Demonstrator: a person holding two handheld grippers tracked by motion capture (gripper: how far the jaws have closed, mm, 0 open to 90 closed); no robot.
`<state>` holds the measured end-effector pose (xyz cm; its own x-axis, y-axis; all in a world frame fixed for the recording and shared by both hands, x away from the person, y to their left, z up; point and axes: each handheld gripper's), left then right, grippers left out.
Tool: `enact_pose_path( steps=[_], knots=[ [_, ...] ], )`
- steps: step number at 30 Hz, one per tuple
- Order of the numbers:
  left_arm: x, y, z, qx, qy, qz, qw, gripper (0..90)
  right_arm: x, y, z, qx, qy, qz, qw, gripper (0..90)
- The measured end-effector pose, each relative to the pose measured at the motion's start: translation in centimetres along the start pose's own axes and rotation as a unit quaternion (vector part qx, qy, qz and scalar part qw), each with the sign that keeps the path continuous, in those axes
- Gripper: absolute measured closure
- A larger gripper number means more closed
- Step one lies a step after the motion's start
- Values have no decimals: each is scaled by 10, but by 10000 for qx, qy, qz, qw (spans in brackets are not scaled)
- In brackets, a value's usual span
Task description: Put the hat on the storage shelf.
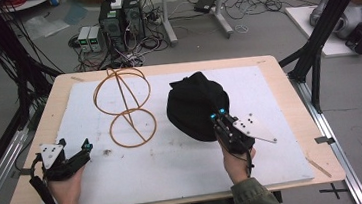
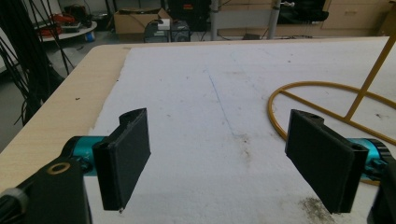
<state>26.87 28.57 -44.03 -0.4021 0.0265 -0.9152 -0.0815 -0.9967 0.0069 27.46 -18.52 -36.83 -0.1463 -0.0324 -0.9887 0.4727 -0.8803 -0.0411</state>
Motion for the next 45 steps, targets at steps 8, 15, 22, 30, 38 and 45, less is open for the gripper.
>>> enact_pose_path(
  steps=[8,15,22,30,38,45],
  knots=[
    [0,1,1,7,26,-26,10000,223,-28,-8,-12,-141,185,157,9996,875],
    [0,1,1,7,41,-22,10000,222,-44,-14,-23,-123,346,215,9991,875],
    [0,1,1,19,55,-8,10000,223,-68,-23,-36,-307,466,387,9977,873],
    [0,2,0,12,49,-79,10000,223,-91,-29,-54,-373,547,417,9969,873],
    [0,1,1,10,63,-18,10000,222,-111,-36,-74,-589,536,483,9957,873],
    [0,-1,1,8,40,10,10000,221,-123,-47,-90,-777,597,382,9945,873]
  ],
)
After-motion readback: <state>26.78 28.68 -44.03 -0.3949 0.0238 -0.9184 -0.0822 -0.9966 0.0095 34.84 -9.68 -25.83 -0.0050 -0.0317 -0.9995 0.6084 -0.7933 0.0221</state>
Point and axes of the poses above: each handheld gripper's, and its own axes: z roughly backward along the jaws, x roughly out of its underside, y roughly to its right, and after that the axes turned 8 degrees about -y, right-handed
